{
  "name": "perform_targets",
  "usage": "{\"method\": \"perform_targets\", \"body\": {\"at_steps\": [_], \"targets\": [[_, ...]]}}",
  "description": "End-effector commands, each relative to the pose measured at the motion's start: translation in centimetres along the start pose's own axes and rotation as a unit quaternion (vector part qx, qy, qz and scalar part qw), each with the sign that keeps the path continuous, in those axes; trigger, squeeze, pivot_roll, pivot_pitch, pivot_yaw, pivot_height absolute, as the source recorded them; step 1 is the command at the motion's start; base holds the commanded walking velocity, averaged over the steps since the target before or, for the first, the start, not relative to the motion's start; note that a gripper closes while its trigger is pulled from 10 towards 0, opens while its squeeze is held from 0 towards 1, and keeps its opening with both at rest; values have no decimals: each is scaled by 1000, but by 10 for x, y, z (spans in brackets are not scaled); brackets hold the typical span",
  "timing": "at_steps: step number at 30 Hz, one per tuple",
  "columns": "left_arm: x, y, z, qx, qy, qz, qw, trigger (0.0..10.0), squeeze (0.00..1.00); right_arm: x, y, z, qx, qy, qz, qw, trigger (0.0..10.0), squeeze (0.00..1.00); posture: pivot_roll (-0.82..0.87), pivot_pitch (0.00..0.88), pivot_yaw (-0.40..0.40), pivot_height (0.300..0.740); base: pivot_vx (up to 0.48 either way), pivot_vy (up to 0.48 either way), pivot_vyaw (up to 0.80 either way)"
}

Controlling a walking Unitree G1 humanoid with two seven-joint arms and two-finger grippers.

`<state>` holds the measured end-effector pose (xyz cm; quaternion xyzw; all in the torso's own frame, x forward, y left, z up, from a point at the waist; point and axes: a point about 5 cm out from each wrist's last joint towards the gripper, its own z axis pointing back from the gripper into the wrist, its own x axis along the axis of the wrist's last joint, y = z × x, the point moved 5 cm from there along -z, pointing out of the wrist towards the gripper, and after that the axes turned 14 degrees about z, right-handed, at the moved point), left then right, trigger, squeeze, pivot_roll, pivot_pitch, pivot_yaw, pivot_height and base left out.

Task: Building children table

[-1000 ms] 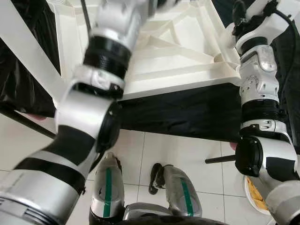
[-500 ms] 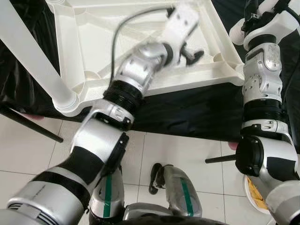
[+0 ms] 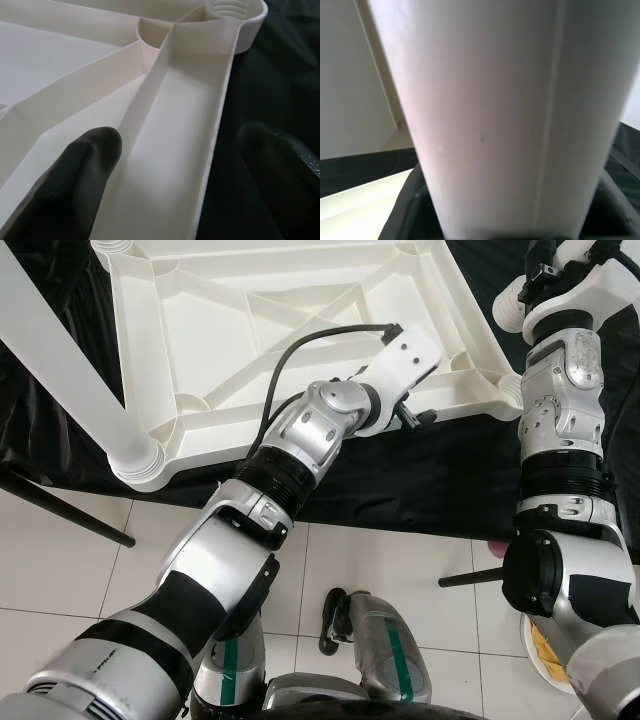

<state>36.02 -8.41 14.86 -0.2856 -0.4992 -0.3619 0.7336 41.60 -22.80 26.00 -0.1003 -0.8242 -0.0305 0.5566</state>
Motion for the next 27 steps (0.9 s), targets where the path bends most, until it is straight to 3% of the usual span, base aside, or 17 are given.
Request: {"method": "perform_targets", "body": {"at_steps": [1,20,21,22,23,27], "targets": [[-3,-41,-11,-81,6,-1,997,10000,0,2,-6,1,-8,-3,6,1000,10000,0,71,62,-57,740,0,0,0],[-19,-58,-23,-92,36,-17,995,10000,0,4,-9,1,-13,-2,6,1000,10000,0,68,67,-51,740,0,0,0],[-21,-60,-24,-95,40,-22,994,9098,0,4,-9,0,-14,-2,6,1000,10000,0,64,64,-49,740,0,0,0],[-21,-60,-24,-95,40,-22,994,9098,0,4,-9,0,-14,-2,6,1000,10000,0,64,64,-49,740,0,0,0],[-24,-62,-25,-95,45,-35,994,0,0,3,-9,0,-14,-2,6,1000,10000,0,64,64,-49,740,0,0,0],[-30,-67,-25,-105,55,-52,992,0,0,3,-10,0,-15,-1,6,1000,10000,0,61,63,-47,740,0,0,0]]}}
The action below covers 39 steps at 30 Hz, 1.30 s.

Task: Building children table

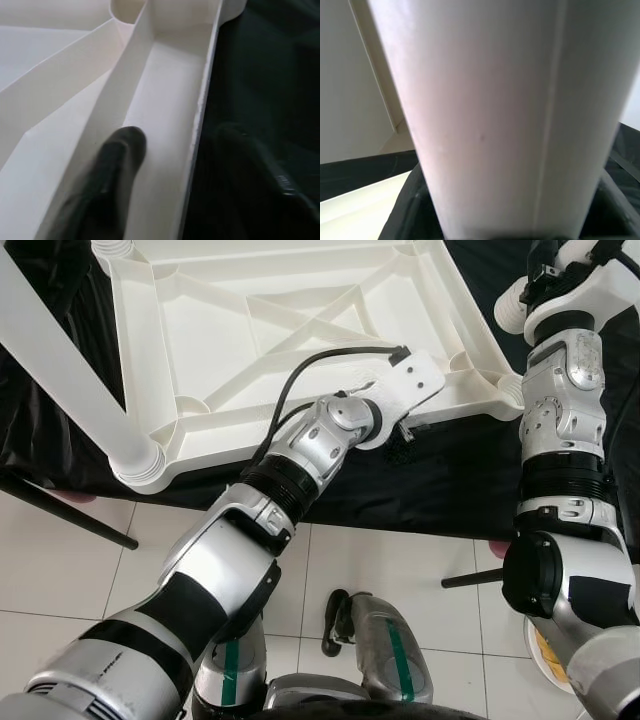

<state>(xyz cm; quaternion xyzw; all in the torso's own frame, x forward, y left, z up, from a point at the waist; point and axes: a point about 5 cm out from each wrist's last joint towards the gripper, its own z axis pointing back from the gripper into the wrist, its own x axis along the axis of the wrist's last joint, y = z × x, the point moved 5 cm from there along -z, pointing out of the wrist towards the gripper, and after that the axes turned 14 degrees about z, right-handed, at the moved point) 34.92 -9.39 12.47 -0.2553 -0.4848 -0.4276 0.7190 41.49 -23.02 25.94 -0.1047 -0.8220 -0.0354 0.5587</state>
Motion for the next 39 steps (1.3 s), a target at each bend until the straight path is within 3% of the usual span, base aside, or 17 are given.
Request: {"method": "perform_targets", "body": {"at_steps": [1,13,15,17,18,19,21,29,30,31,32,33,34,39], "targets": [[-1,-55,-17,-91,19,5,996,0,0,4,-8,-1,-9,-4,4,1000,10000,0,61,63,-47,740,0,0,0],[-9,-57,-14,-118,32,-21,992,0,0,3,-7,-1,-8,-2,2,1000,10000,0,68,61,-44,740,0,0,0],[-13,-54,-12,-121,34,-25,992,471,0,2,-6,-1,-7,0,2,1000,10000,0,68,62,-44,740,0,0,0],[-15,-52,-10,-121,36,-27,992,0,0,1,-6,-1,-7,0,2,1000,10000,0,71,63,-46,740,0,0,0],[-19,-48,-7,-120,38,-28,992,314,0,1,-5,0,-6,1,2,1000,10000,0,71,63,-46,740,0,0,0],[-22,-46,-5,-120,40,-29,992,1569,0,1,-5,0,-5,2,2,1000,10000,0,71,63,-46,740,0,0,0],[-26,-42,-2,-116,44,-31,992,1569,0,0,-5,0,-5,2,2,1000,10000,0,73,61,-47,740,0,0,0],[-52,-20,24,-112,63,-44,991,1490,0,0,-6,0,-4,3,2,1000,10000,0,72,59,-51,740,0,0,0],[-58,-15,31,-110,66,-47,991,2314,0,1,-6,-1,-4,2,3,1000,10000,0,70,59,-54,740,0,0,0],[-58,-15,31,-110,66,-47,991,2314,0,1,-6,-1,-4,2,3,1000,10000,0,70,59,-54,740,0,0,0],[-64,-8,39,-107,70,-50,990,2471,0,1,-7,-1,-3,2,3,1000,10000,0,69,59,-55,740,0,0,0],[-67,-2,48,-103,72,-51,991,1882,0,2,-7,-2,-3,1,4,1000,10000,0,71,62,-59,740,0,0,0],[-70,6,56,-94,73,-46,992,2157,0,2,-8,-2,-3,1,4,1000,10000,0,72,64,-59,740,0,0,0],[-72,27,74,-60,73,-36,995,2314,0,1,-7,-2,-2,2,4,1000,10000,0,74,67,-62,740,0,0,0]]}}
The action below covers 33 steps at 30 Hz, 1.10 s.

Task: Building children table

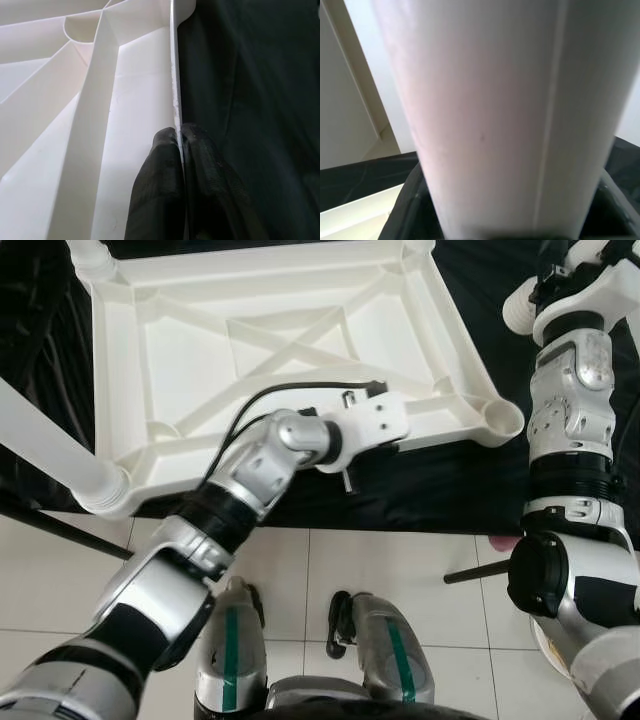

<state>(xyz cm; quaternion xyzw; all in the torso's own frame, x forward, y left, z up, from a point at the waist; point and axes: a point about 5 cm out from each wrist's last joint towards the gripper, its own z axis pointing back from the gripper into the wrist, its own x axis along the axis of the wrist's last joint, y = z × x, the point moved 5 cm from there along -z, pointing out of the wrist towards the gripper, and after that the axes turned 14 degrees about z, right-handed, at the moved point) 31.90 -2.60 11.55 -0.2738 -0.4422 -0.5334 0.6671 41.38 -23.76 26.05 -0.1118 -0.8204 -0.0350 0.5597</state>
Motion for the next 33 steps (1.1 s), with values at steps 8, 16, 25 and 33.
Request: {"method": "perform_targets", "body": {"at_steps": [8,16,25,33], "targets": [[-47,47,43,104,53,68,991,1490,0,0,4,-2,8,2,-5,1000,10000,0,86,71,-69,740,0,0,0],[-52,57,68,125,52,74,988,2157,0,0,4,-3,10,3,-5,1000,10000,0,88,74,-76,740,0,0,0],[-38,33,71,64,32,45,996,2392,0,0,5,-4,13,3,-4,1000,10000,0,90,74,-78,740,0,0,0],[-22,19,73,23,9,24,999,9451,0,-1,5,-5,15,4,-3,1000,10000,0,94,72,-80,740,0,0,0]]}}
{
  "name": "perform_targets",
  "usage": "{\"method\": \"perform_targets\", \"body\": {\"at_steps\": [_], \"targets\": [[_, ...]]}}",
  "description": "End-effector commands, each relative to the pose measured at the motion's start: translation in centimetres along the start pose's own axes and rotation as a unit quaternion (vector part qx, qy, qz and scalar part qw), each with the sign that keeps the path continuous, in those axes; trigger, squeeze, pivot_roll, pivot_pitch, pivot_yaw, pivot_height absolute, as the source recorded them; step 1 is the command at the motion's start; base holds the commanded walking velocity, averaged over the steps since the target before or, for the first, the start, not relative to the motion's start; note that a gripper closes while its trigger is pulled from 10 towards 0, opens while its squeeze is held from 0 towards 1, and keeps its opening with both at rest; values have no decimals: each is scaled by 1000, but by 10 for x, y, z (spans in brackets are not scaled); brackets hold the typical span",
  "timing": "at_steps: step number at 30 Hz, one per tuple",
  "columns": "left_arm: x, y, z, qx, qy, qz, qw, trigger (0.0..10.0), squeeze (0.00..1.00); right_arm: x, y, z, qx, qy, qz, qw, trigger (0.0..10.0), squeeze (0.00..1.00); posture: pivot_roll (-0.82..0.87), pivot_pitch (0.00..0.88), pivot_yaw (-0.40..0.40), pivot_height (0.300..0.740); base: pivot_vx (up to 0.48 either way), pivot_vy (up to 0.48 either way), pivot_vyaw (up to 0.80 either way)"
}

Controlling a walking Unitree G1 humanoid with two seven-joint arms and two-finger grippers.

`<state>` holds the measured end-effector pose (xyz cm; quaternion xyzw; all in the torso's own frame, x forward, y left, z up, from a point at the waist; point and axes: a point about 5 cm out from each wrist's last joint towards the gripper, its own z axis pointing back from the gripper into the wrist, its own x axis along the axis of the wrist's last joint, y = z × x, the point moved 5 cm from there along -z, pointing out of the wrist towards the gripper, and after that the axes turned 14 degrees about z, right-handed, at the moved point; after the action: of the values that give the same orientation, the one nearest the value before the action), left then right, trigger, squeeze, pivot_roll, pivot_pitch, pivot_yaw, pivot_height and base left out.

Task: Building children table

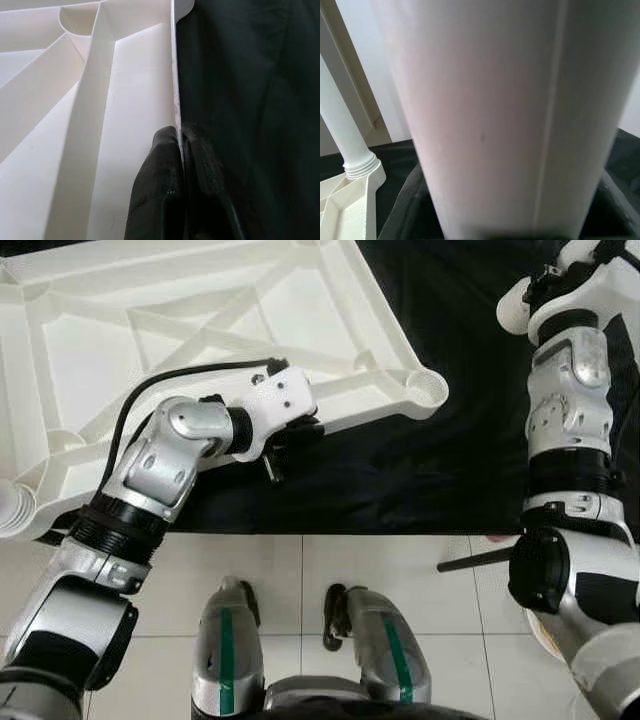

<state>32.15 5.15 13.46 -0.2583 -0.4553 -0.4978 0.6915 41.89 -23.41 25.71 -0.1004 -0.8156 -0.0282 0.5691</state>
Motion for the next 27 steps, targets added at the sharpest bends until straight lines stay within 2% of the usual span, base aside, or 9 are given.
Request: {"method": "perform_targets", "body": {"at_steps": [1,3,4,5,6,19,20,26,27], "targets": [[-3,-7,1,-16,9,-2,1000,9451,0,4,0,-2,2,-6,2,1000,10000,0,94,72,-80,740,0,0,0],[0,-10,1,-26,3,-3,1000,10000,0,4,1,-3,3,-6,2,1000,10000,0,94,70,-80,740,0,0,0],[3,-14,2,-39,-2,-4,999,10000,294,3,1,-3,4,-5,1,1000,10000,0,93,68,-81,740,0,0,0],[3,-14,2,-39,-2,-4,999,10000,294,3,1,-3,4,-5,1,1000,10000,0,93,68,-81,740,0,0,0],[6,-17,3,-51,-6,2,999,10000,1000,3,2,-3,5,-5,1,1000,10000,0,94,68,-81,740,0,0,0],[48,-11,15,-76,-66,-4,995,10000,1000,1,11,-7,21,1,0,1000,10000,0,106,50,-96,740,0,0,0],[59,-2,18,-63,-89,4,994,10000,0,1,14,-8,26,2,-1,1000,10000,0,111,44,-104,740,0,0,0],[90,63,34,74,-166,98,979,10000,0,-4,33,-9,62,20,-1,998,10000,0,116,34,-110,740,0,0,0],[90,63,34,74,-166,98,979,10000,0,-4,33,-9,62,20,-1,998,10000,0,116,34,-110,740,0,0,0]]}}
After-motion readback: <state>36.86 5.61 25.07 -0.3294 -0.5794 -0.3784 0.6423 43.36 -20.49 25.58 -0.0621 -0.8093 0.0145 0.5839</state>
